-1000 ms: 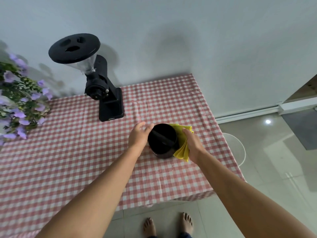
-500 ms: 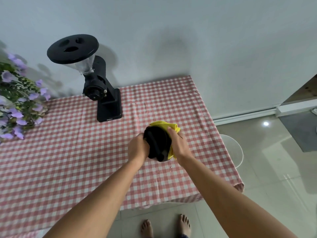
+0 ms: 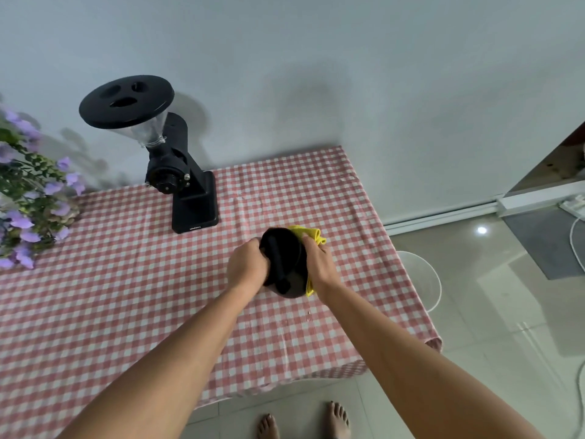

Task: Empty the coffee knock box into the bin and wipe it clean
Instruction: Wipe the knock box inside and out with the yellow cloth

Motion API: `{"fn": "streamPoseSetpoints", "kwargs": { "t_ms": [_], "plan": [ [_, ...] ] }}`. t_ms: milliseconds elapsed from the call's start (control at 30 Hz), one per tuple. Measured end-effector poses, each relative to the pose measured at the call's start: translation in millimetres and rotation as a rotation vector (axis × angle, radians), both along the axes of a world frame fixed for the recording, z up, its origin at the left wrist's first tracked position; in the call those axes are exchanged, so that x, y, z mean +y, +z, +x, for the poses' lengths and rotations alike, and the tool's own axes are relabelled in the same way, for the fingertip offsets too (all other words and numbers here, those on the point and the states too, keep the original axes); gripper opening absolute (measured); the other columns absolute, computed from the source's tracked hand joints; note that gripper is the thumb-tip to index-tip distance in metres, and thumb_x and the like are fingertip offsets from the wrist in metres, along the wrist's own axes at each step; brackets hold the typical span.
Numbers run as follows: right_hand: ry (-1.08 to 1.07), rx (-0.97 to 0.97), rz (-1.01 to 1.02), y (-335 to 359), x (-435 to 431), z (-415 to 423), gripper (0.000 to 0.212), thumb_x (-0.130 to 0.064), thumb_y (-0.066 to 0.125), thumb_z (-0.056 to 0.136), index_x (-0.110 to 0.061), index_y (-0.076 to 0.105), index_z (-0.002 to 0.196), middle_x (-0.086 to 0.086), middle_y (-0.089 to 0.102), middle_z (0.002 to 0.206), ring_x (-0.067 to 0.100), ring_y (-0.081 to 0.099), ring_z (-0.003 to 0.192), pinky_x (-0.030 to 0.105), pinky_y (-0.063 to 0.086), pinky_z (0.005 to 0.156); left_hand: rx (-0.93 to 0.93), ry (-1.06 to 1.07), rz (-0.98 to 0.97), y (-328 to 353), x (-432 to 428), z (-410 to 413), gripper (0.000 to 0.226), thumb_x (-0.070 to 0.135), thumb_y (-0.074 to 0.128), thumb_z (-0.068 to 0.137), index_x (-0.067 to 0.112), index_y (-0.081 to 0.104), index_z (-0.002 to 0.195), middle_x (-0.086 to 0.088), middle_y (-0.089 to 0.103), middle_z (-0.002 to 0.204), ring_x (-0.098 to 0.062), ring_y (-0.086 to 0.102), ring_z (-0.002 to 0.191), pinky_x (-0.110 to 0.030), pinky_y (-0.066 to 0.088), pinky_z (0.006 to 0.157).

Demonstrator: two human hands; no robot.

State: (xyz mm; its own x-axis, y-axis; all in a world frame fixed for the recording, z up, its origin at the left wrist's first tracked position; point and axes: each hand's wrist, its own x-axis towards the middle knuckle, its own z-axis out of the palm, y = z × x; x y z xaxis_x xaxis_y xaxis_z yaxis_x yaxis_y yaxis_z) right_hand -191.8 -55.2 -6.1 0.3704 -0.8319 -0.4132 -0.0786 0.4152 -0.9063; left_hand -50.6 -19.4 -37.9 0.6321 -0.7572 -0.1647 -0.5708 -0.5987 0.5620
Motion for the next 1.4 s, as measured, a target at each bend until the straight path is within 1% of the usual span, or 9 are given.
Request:
{"fn": "streamPoseSetpoints", "kwargs": {
  "t_ms": [167,433,533,700,867,967,1100,1267,1400],
  "plan": [
    [0.009,-0.075,-0.061,-6,19,-1,0.026,-0.037,0.043,0.101,-0.036,0.069,0.1,-0.017,0.074,0.094,0.002,0.068,0.091,0.013,0.054,0.069,0.029,0.052,0.019,2,-4,17,0.026,0.009,0.041,0.098,0.012,0.065,0.089,0.005,0.06,0.073,-0.012,0.056,0.066,-0.023,0.034,0.051],
    [0.002,0.035,0.09,-1,-6,-3,0.024,-0.041,0.043,0.1,-0.028,0.063,0.098,-0.001,0.068,0.1,0.011,0.064,0.092,0.022,0.047,0.065,-0.018,-0.059,0.003,11,-8,5,0.027,0.016,0.036,0.101,0.023,0.061,0.095,0.012,0.059,0.076,-0.009,0.057,0.069,-0.023,0.038,0.053],
    [-0.011,0.024,0.07,-8,-1,-5,0.022,-0.037,0.043,0.101,-0.03,0.064,0.097,0.003,0.07,0.102,0.016,0.066,0.096,0.028,0.052,0.074,0.037,0.016,0.012,10,-8,11,0.032,0.014,0.033,0.1,0.017,0.065,0.099,0.002,0.067,0.086,-0.015,0.062,0.075,-0.027,0.045,0.06],
    [-0.047,-0.03,0.022,-3,0,6,0.026,-0.038,0.046,0.097,-0.031,0.071,0.091,-0.008,0.075,0.088,0.007,0.07,0.085,0.022,0.051,0.07,0.02,-0.064,0.001,7,-12,13,0.033,0.01,0.037,0.098,0.025,0.06,0.08,0.006,0.067,0.079,-0.014,0.062,0.071,-0.024,0.042,0.057],
    [-0.027,0.065,0.163,-11,-18,0,0.028,-0.039,0.044,0.099,-0.023,0.067,0.097,0.004,0.071,0.1,0.017,0.066,0.094,0.028,0.05,0.07,-0.11,-0.254,0.025,9,-16,7,0.037,0.012,0.037,0.102,0.021,0.066,0.124,-0.001,0.074,0.1,-0.021,0.069,0.086,-0.031,0.054,0.071],
    [0.009,0.146,0.215,-24,-20,-8,0.034,-0.037,0.044,0.1,-0.014,0.066,0.109,0.007,0.07,0.103,0.021,0.066,0.097,0.034,0.054,0.082,-0.214,-0.385,0.086,7,-15,9,0.036,0.009,0.038,0.102,0.02,0.065,0.122,-0.001,0.072,0.093,-0.023,0.07,0.083,-0.03,0.049,0.065],
    [-0.058,0.178,0.287,-33,-22,-13,0.044,-0.044,0.046,0.098,-0.01,0.052,0.126,0.012,0.063,0.118,0.029,0.061,0.109,0.049,0.049,0.102,-0.222,-0.492,0.168,3,-10,13,0.041,0.017,0.038,0.105,0.027,0.061,0.138,-0.004,0.071,0.123,-0.027,0.068,0.106,-0.033,0.054,0.083],
    [-0.134,0.144,0.322,-36,-22,-16,0.056,-0.048,0.048,0.097,-0.012,0.043,0.14,0.013,0.056,0.13,0.031,0.056,0.117,0.053,0.044,0.106,-0.165,-0.219,0.044,7,-2,9,0.039,0.025,0.049,0.105,0.026,0.054,0.144,0.002,0.067,0.133,-0.019,0.067,0.113,-0.031,0.055,0.081],
    [-0.191,0.136,0.3,-40,-17,-18,0.044,-0.048,0.048,0.097,-0.018,0.046,0.129,0.008,0.059,0.118,0.028,0.058,0.109,0.051,0.047,0.102,-0.246,-0.155,-0.025,10,16,-4,0.033,0.05,0.057,0.098,0.027,0.069,0.118,0.007,0.071,0.115,-0.013,0.068,0.096,-0.024,0.052,0.066]
  ]
}}
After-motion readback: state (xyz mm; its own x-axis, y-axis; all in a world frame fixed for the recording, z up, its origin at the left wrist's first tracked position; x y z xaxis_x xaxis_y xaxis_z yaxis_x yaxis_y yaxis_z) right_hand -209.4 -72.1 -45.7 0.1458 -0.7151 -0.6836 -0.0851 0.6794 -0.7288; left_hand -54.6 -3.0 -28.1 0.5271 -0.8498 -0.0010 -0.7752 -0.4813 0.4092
